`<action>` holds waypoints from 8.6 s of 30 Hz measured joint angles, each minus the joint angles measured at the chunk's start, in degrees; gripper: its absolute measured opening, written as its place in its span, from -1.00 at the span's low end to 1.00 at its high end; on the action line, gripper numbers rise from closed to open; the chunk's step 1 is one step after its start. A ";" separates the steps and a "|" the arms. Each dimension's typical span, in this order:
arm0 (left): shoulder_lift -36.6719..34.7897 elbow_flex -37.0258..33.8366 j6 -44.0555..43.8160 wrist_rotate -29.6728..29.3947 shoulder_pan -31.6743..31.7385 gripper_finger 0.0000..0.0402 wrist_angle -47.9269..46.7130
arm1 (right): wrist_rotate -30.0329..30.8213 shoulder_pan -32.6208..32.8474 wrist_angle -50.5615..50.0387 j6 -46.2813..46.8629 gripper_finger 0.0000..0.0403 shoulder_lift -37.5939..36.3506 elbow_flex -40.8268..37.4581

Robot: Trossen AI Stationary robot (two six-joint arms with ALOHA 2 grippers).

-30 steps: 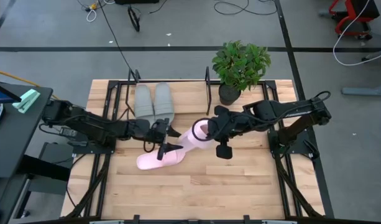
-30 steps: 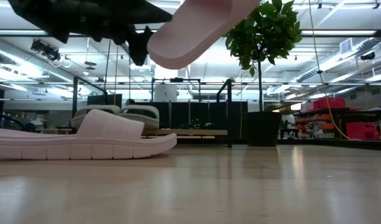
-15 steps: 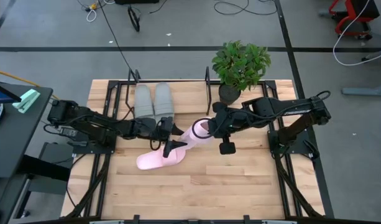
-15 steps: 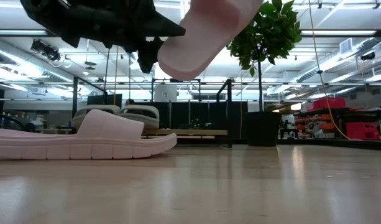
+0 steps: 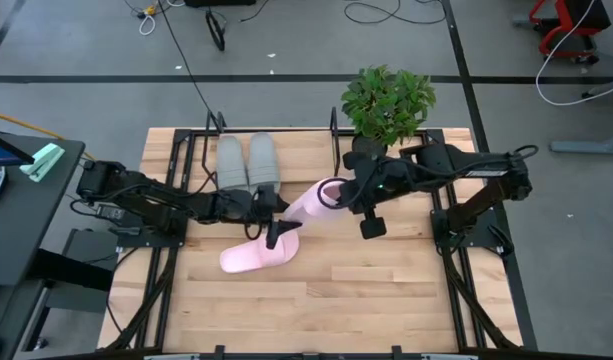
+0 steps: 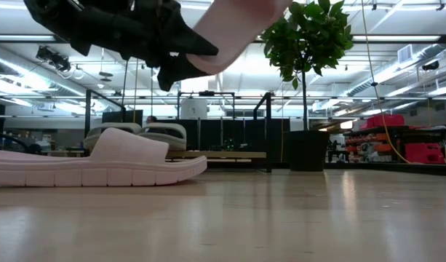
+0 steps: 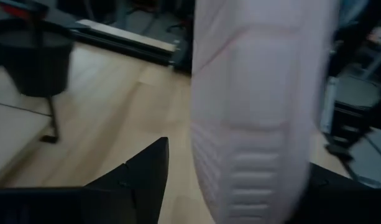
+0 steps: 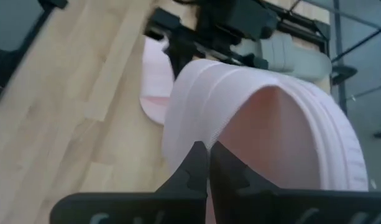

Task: Pick and place slides into the shelf
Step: Put the right pink slide on the shelf

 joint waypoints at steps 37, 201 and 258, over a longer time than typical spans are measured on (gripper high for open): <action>-0.09 -0.04 3.88 -21.00 -3.19 0.01 2.26 | 2.84 -2.29 -1.81 -3.96 -0.99 -0.25 2.83; -1.97 -15.93 -3.70 -39.19 -9.71 -0.71 54.44 | 45.16 8.99 4.55 46.27 0.04 -3.26 -26.95; 4.26 -9.55 -43.89 -24.75 12.00 -0.72 55.32 | 39.48 -0.76 118.87 36.47 -0.18 -12.05 -63.36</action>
